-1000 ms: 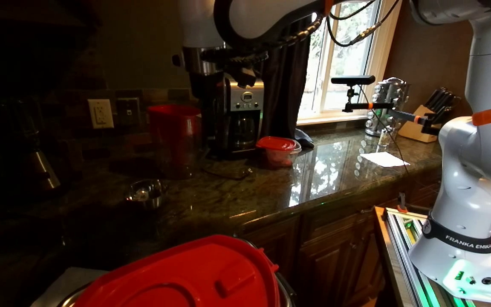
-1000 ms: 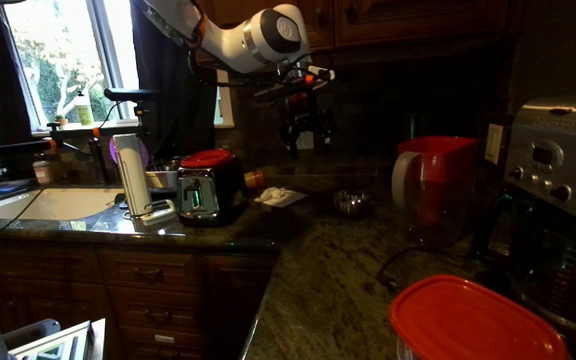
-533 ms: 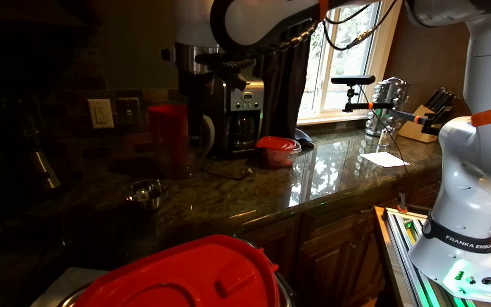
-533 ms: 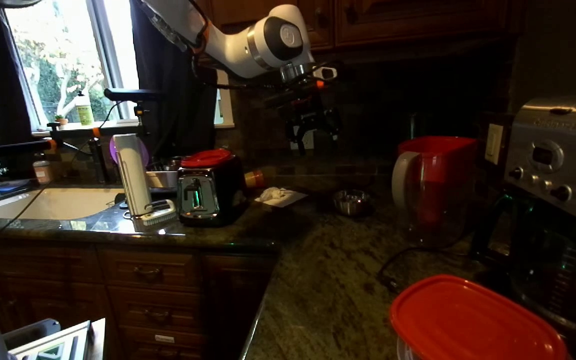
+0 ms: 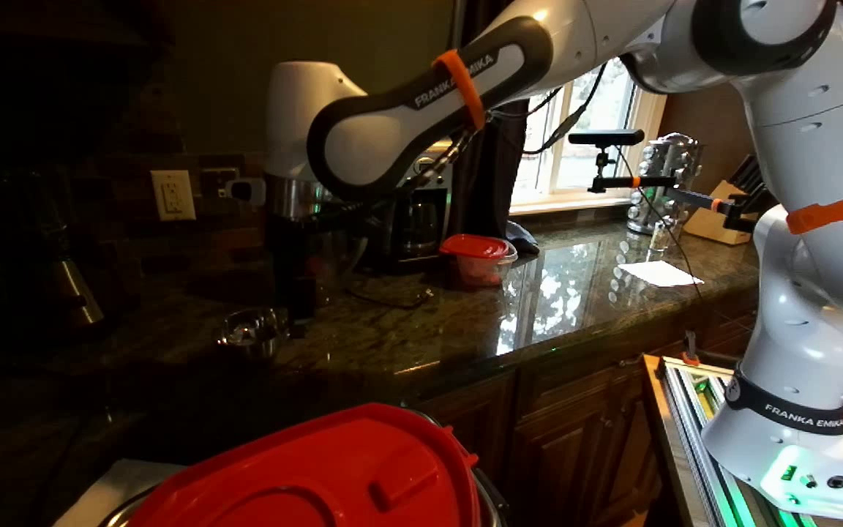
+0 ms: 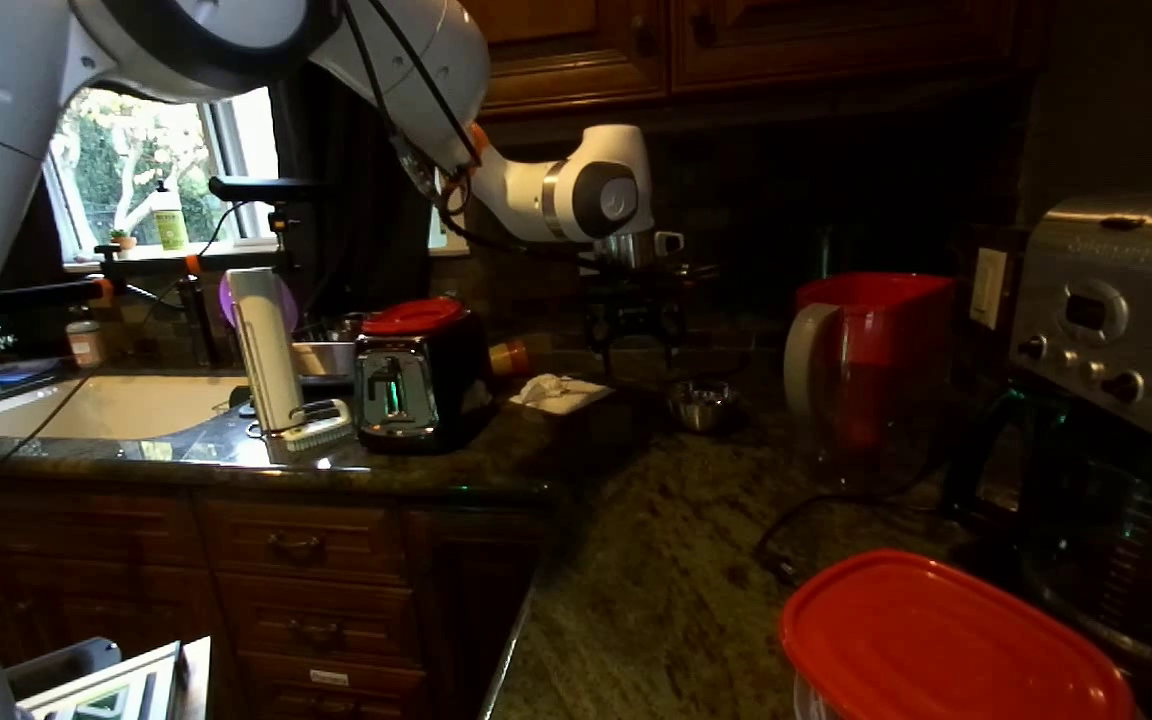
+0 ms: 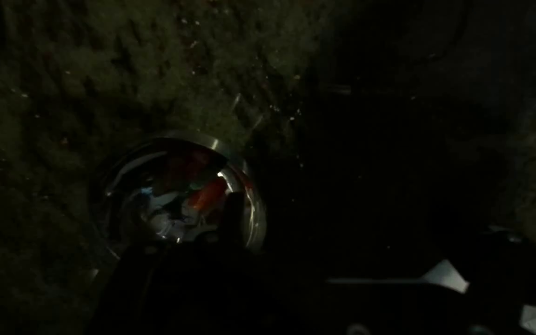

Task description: Put the silver bowl on the red lid, then move the jar to the left

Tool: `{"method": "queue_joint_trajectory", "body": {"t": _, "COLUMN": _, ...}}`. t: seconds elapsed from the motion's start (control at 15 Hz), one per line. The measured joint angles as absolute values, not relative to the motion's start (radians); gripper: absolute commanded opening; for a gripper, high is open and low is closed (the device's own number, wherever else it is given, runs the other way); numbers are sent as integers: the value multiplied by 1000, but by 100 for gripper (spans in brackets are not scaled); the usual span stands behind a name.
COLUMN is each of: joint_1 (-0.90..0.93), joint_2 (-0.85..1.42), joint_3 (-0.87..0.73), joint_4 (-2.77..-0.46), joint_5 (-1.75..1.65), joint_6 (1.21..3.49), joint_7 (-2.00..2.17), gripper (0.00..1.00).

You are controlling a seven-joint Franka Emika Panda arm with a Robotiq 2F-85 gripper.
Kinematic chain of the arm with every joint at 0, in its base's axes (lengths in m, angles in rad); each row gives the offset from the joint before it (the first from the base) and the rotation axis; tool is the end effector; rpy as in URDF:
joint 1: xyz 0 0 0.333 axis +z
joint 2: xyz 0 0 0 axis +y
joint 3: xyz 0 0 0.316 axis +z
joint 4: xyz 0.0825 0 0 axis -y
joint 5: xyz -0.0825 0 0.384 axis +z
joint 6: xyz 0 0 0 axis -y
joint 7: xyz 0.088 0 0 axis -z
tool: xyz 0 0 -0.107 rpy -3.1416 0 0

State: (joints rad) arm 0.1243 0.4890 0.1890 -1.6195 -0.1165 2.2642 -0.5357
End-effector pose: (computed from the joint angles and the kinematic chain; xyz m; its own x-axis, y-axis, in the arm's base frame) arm 0.6689 0.1951 0.3603 0.6208 0.7722 0.1353 0.7677 -0.6338 0.0945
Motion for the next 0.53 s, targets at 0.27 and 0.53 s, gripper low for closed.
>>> {"method": "queue_joint_trajectory", "body": {"t": 0.27, "joint_1": 124, "joint_2": 632, "joint_3": 191, "joint_4": -1485, "joint_5": -144, "joint_6": 2257, "joint_7": -671, "gripper": 100}}
{"method": "queue_joint_trajectory", "body": {"t": 0.53, "joint_1": 134, "joint_2": 726, "joint_3": 189, "joint_4": -1357, "joint_5": -184, "joint_6": 2219, "joint_7": -729, "gripper": 66}}
